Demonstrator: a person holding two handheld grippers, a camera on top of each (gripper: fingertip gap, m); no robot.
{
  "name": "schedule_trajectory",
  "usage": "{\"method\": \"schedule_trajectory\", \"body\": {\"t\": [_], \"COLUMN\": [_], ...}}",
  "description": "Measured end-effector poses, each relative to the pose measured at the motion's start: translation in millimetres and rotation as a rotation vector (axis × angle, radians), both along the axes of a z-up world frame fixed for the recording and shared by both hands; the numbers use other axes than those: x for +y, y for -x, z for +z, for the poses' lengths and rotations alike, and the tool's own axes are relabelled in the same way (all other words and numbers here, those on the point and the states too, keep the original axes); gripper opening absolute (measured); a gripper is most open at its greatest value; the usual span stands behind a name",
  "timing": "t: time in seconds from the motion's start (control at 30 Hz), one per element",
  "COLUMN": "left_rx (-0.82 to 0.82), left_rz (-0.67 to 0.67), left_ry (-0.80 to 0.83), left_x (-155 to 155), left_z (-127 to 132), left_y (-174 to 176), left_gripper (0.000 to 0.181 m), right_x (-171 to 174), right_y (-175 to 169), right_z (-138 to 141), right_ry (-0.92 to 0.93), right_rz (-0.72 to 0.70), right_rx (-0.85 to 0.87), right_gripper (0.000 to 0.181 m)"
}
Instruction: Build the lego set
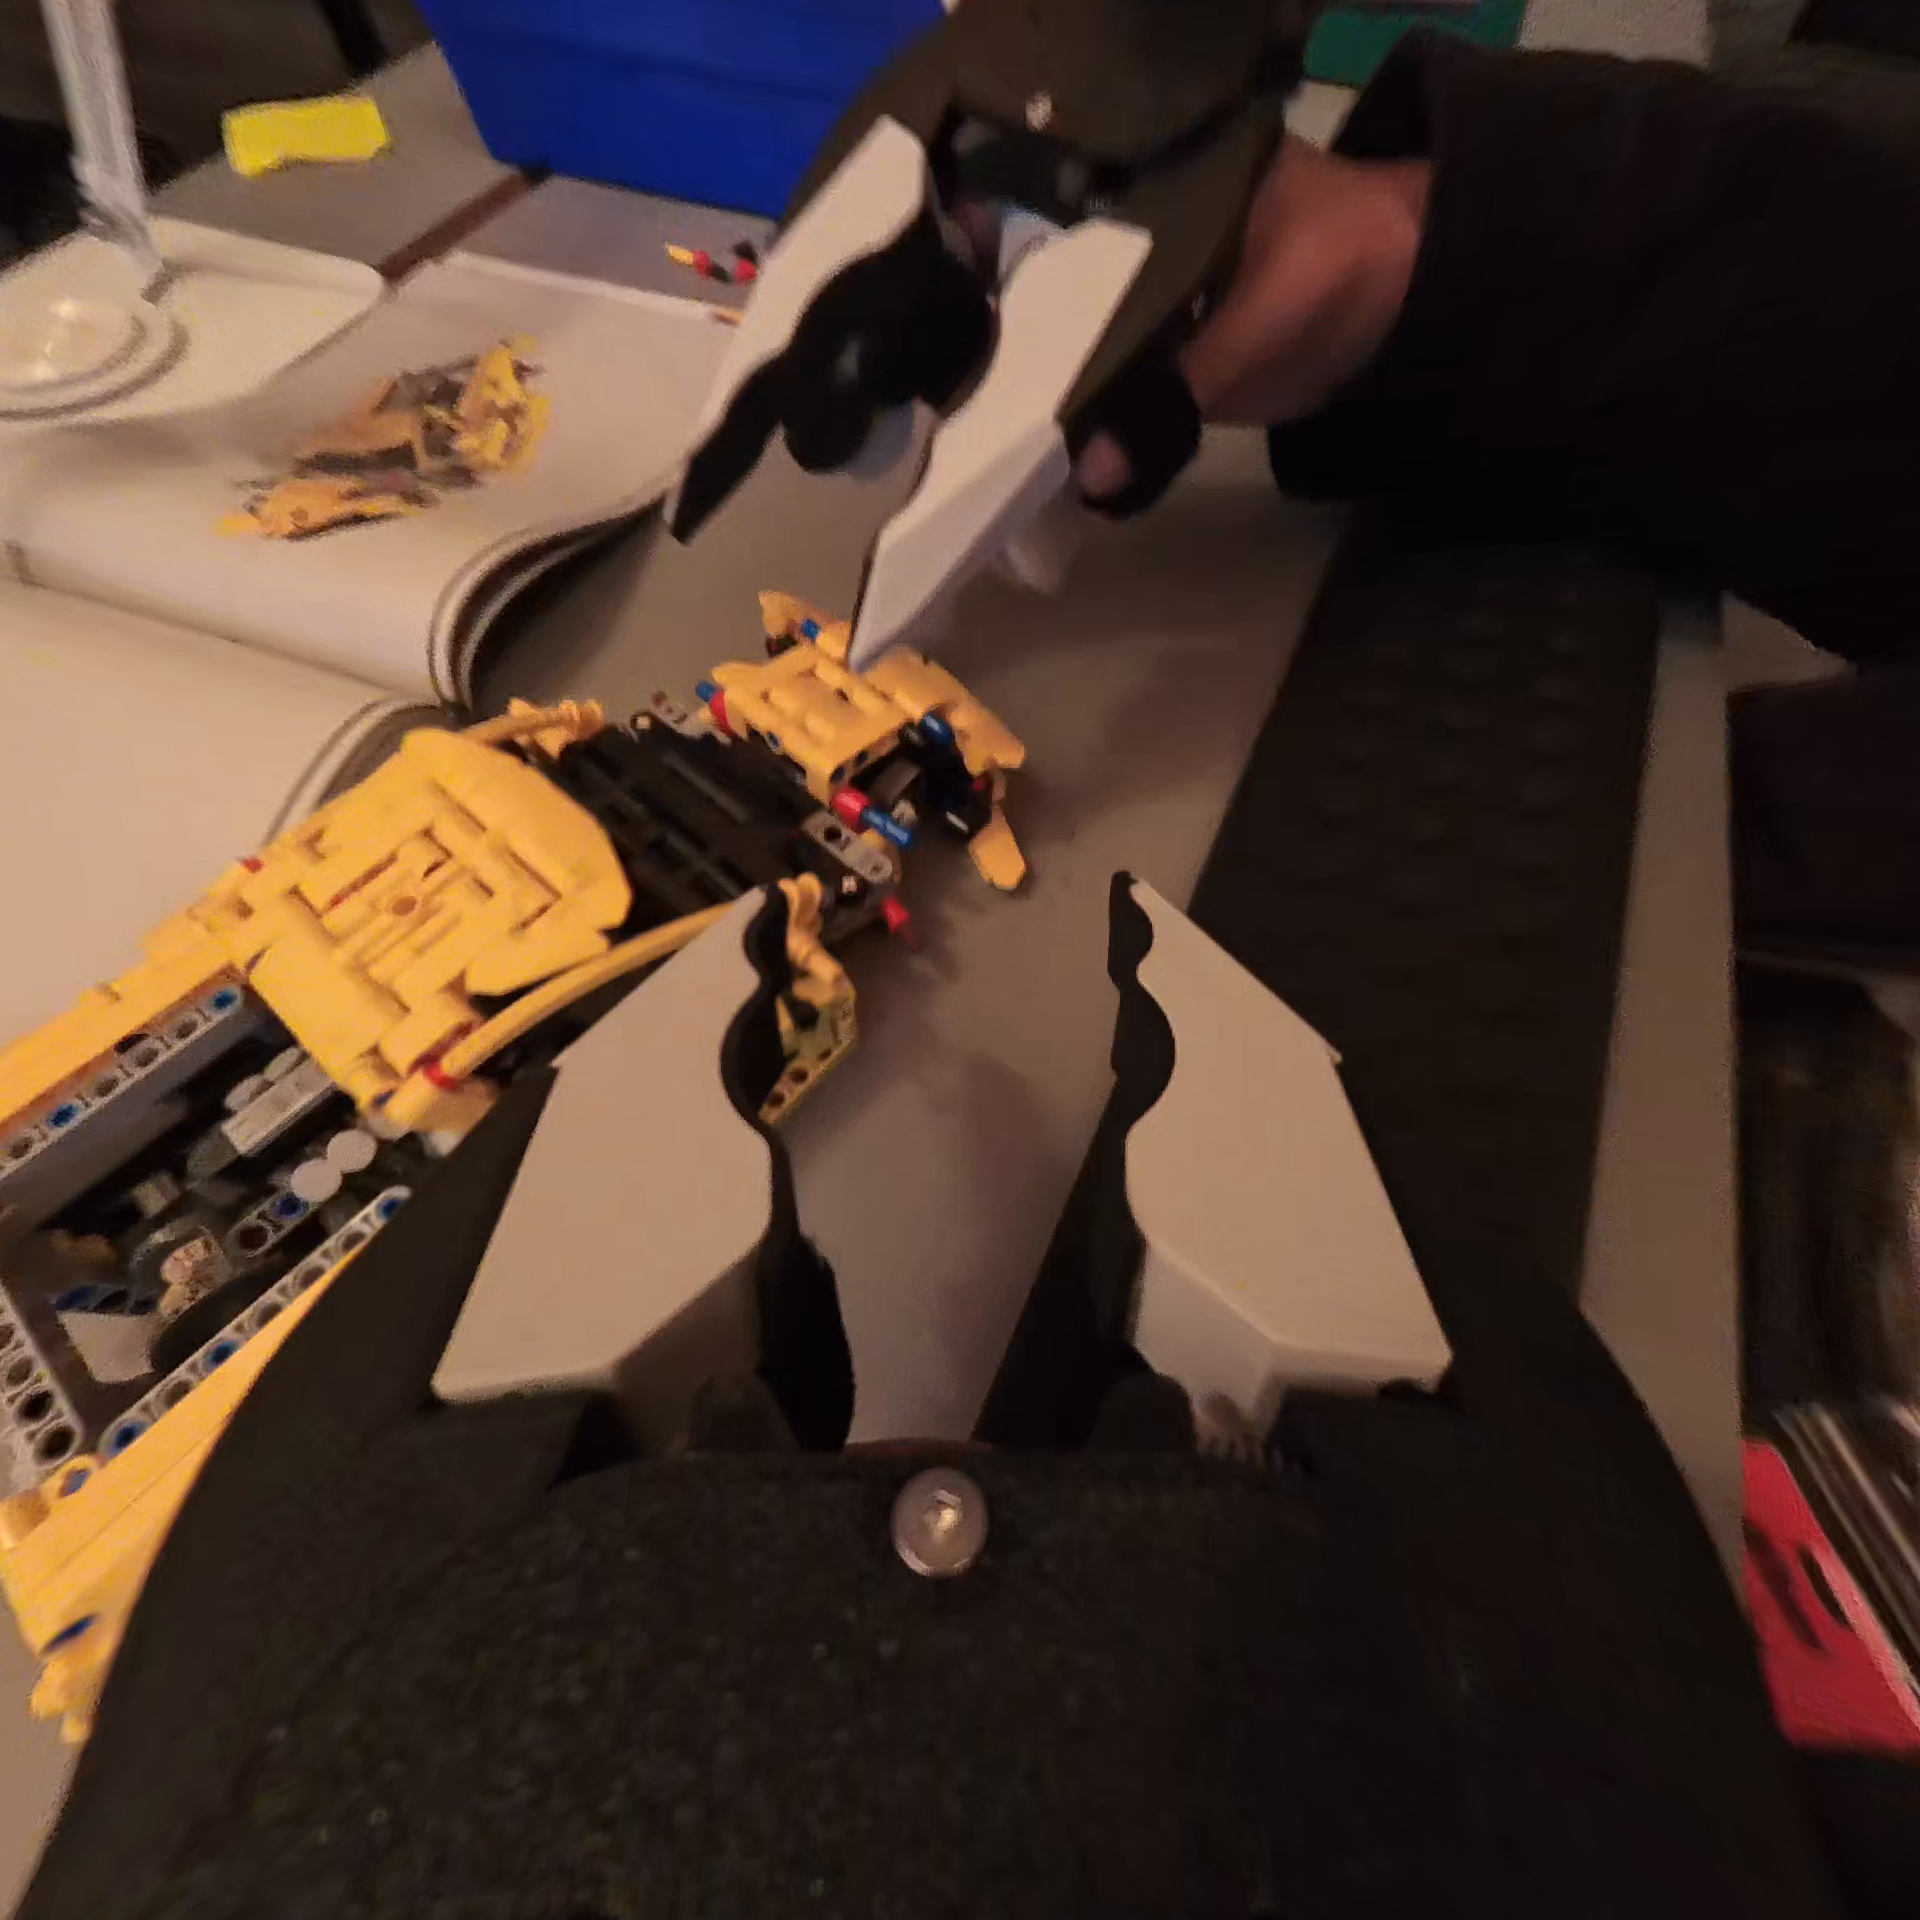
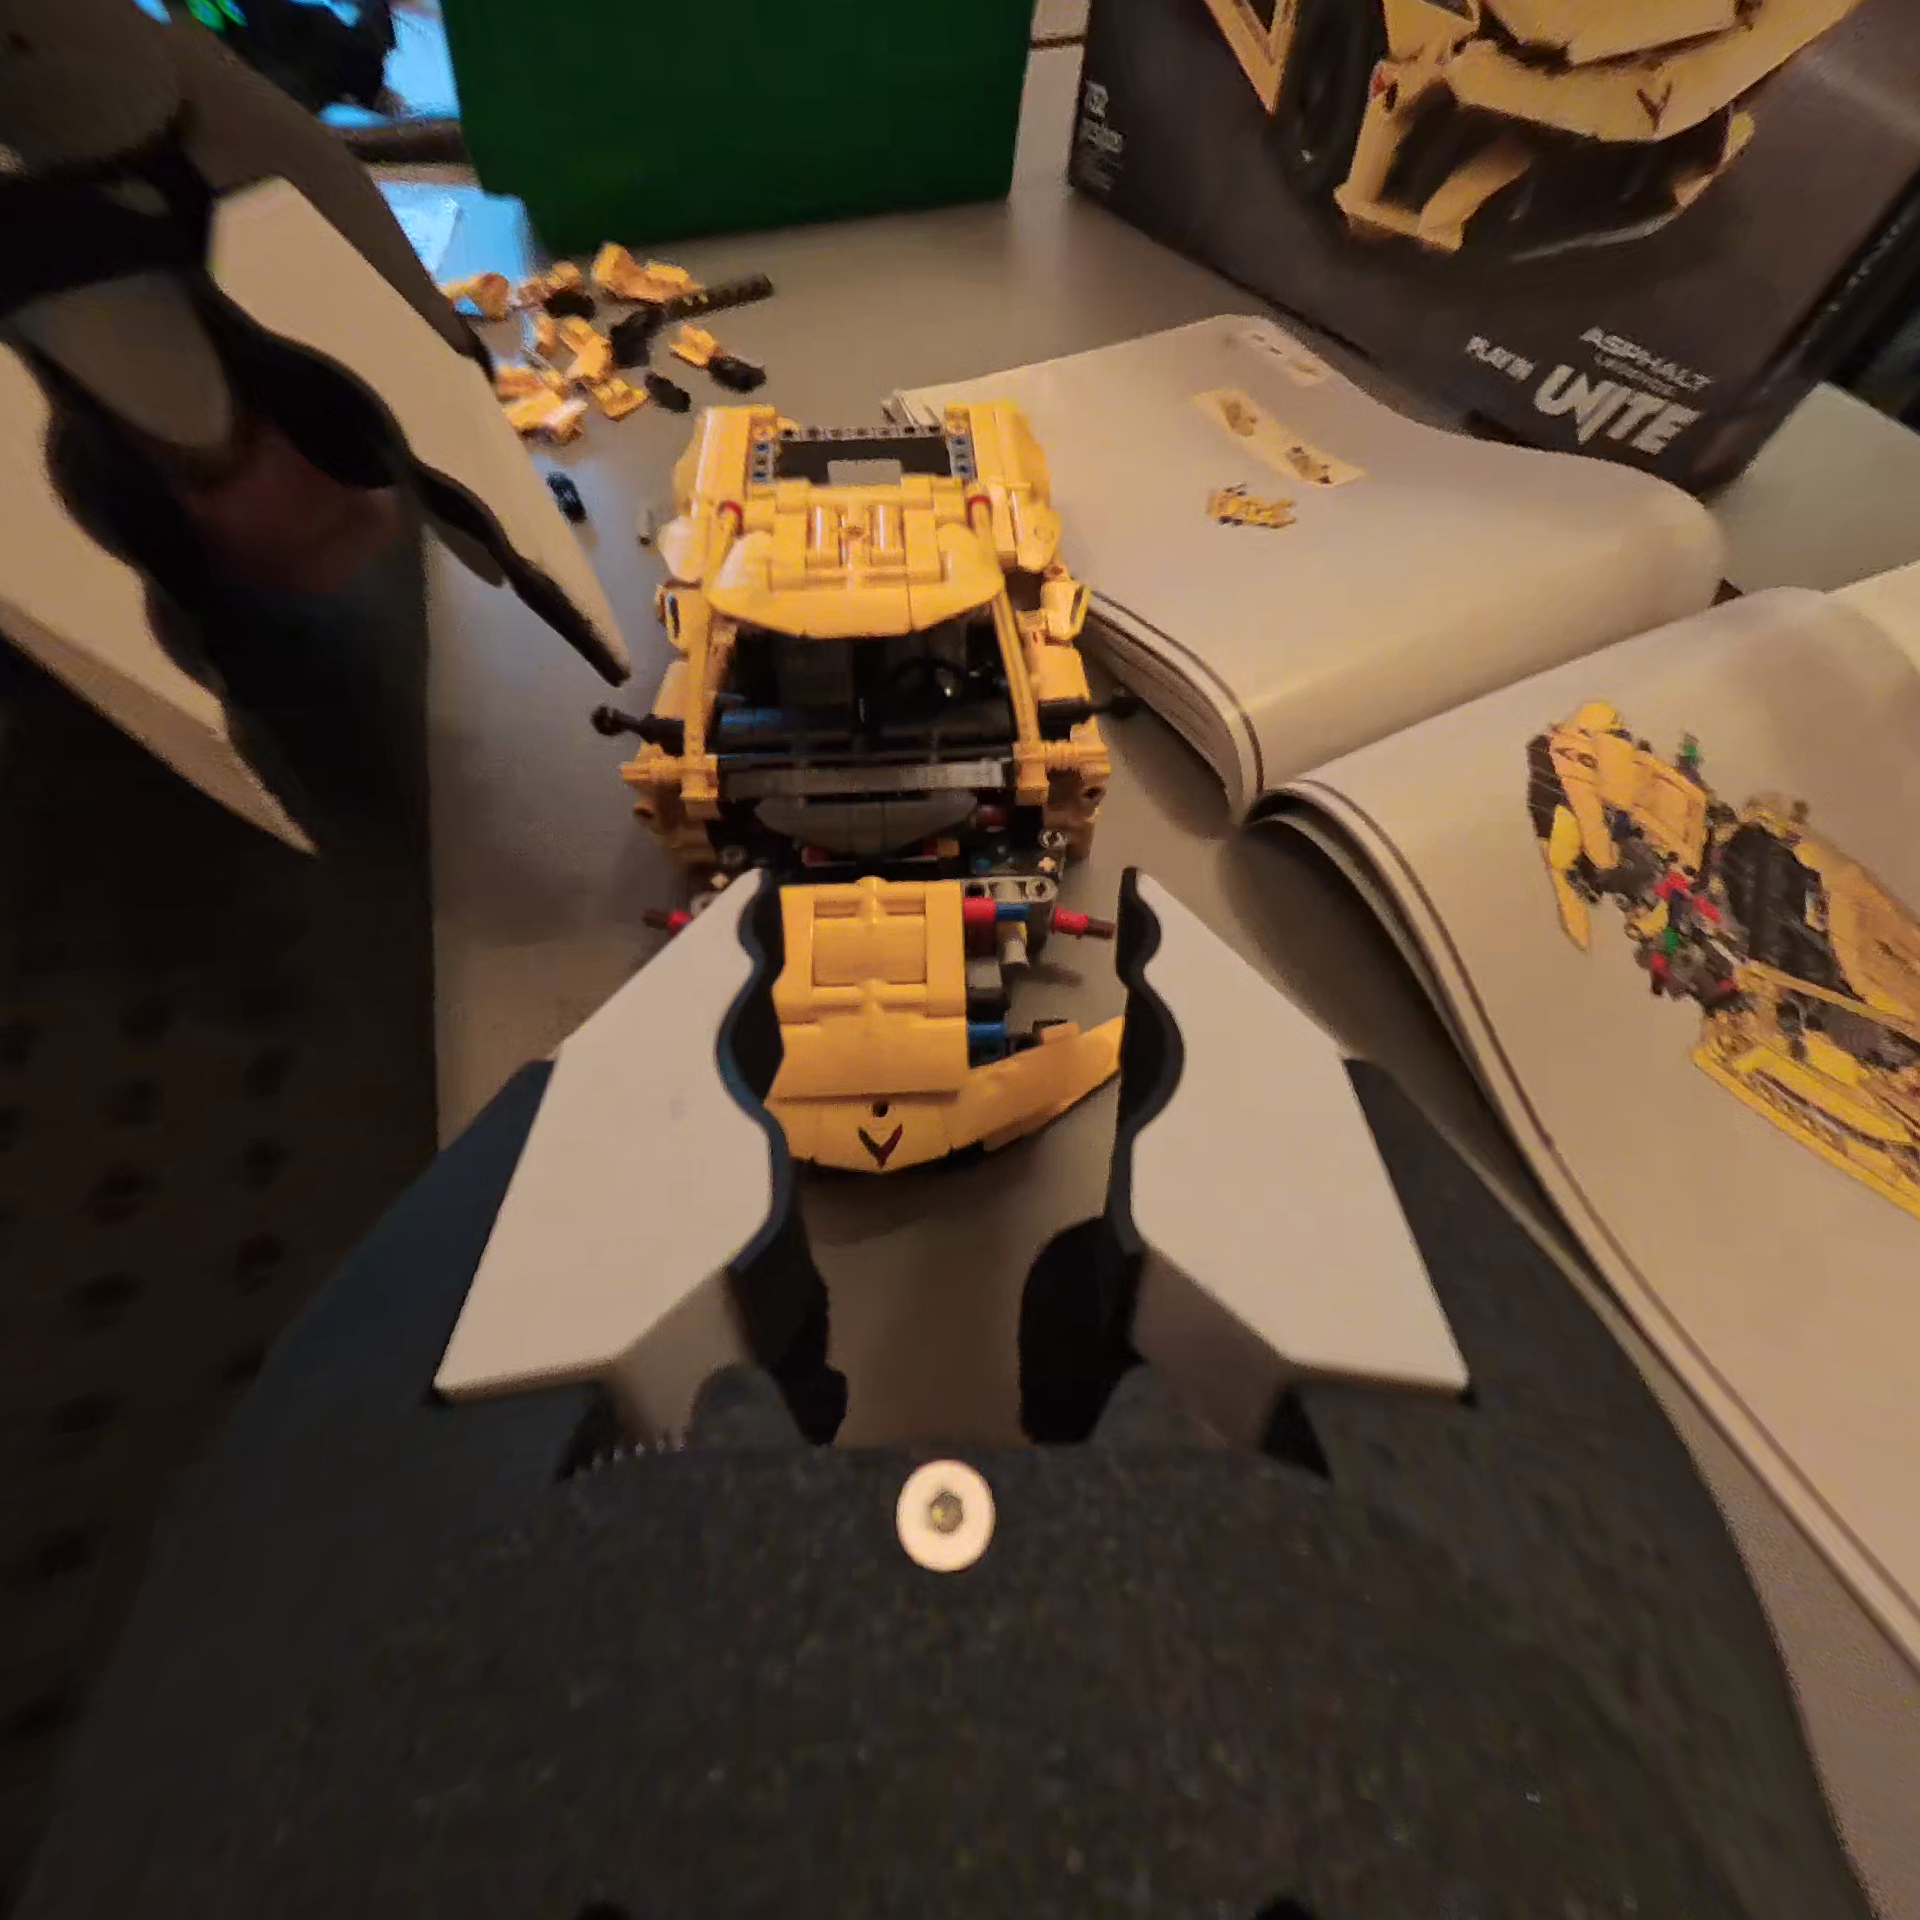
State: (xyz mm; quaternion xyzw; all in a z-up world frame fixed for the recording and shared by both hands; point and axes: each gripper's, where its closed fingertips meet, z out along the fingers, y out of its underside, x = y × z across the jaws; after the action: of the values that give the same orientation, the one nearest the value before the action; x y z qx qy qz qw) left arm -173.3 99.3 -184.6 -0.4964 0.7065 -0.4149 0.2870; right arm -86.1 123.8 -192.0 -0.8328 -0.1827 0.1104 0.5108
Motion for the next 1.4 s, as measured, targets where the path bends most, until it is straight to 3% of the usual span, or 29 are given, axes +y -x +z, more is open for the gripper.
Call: {"method": "schedule_trajectory", "body": {"t": [0.1,0.17,0.3,0.47,0.63,0.77,0.97,1.1,1.27,1.4], "left_rx": [-0.054,-0.059,-0.013,0.036,0.157,0.168,0.167,0.160,0.137,0.139], "left_rz": [0.139,0.226,0.324,0.357,0.381,0.409,0.405,0.400,0.387,0.387], "left_ry": [-0.103,-0.169,-0.293,-0.142,0.008,-0.038,-0.040,-0.061,-0.225,-0.183], "left_x": [-5.3,-6.1,-2.1,-9.1,-6.3,-0.7,-0.2,0.7,1.2,1.8], "left_z": [-2.8,-7.5,-17.8,-18.4,-34.4,-38.3,-39.1,-39.3,-39.9,-39.7], "left_y": [-11.8,-15.5,-21.2,-29.6,-37.6,-40.9,-41.4,-41.0,-40.5,-40.7], "left_gripper": [0.047,0.024,0.022,0.021,0.027,0.011,0.010,0.006,0.005,0.005], "right_x": [-4.2,-4.6,-7.5,-9.0,-8.7,-13.1,-13.3,-13.9,-14.4,-12.7], "right_y": [9.4,11.0,11.4,20.1,18.8,19.2,18.2,18.8,18.3,17.8], "right_z": [-11.4,-21.6,-27.9,-30.4,-31.9,-32.1,-32.0,-32.9,-33.5,-33.3], "right_ry": [0.091,0.158,0.282,0.399,0.449,0.519,0.652,0.662,0.673,0.640], "right_rz": [0.020,0.037,0.124,0.243,0.220,0.255,0.272,0.238,0.222,0.257], "right_rx": [-0.050,-0.076,-0.050,-0.033,-0.028,-0.076,-0.111,-0.167,-0.231,-0.239], "right_gripper": [0.063,0.062,0.051,0.045,0.041,0.041,0.041,0.041,0.041,0.042]}}
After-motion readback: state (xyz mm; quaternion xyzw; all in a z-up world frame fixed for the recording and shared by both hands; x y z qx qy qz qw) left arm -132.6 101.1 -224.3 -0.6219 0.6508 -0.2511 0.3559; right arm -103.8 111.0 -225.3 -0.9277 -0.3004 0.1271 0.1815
